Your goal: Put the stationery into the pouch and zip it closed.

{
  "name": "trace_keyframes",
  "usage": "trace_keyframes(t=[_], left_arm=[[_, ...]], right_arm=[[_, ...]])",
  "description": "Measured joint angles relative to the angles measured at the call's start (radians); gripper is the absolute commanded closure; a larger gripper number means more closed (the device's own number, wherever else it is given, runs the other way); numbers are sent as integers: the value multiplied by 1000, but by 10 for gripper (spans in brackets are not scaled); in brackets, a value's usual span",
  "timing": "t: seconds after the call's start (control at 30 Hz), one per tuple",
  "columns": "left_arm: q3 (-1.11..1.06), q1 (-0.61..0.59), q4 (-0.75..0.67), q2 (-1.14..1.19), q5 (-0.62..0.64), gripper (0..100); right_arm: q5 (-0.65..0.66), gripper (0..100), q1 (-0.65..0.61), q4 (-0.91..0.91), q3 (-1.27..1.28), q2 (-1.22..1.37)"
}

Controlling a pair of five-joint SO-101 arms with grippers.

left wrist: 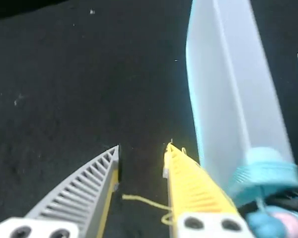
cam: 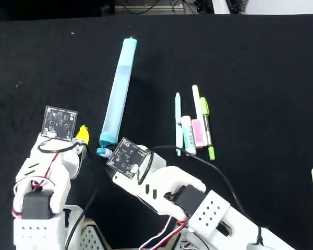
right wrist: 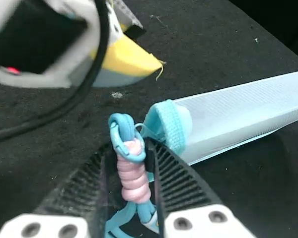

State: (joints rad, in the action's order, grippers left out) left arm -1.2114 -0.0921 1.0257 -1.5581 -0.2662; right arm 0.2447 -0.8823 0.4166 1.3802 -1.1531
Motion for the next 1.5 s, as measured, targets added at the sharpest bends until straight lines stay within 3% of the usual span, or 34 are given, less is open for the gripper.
trace_keyframes(t=[0.13, 0.33, 0.7, 1.0, 1.37, 1.5], left_arm=[[92, 57, 97, -6, -25, 775], [121, 112, 109, 2, -31, 776], [186, 121, 216, 2, -155, 777], [186, 207, 219, 2, -164, 777], [186, 221, 224, 2, -157, 777], [126, 222, 146, -2, -157, 777]], right_arm=[[0, 987, 0, 0, 0, 0], [0, 987, 0, 0, 0, 0], [0, 987, 0, 0, 0, 0], [0, 987, 0, 0, 0, 0], [0, 987, 0, 0, 0, 0], [0, 987, 0, 0, 0, 0]])
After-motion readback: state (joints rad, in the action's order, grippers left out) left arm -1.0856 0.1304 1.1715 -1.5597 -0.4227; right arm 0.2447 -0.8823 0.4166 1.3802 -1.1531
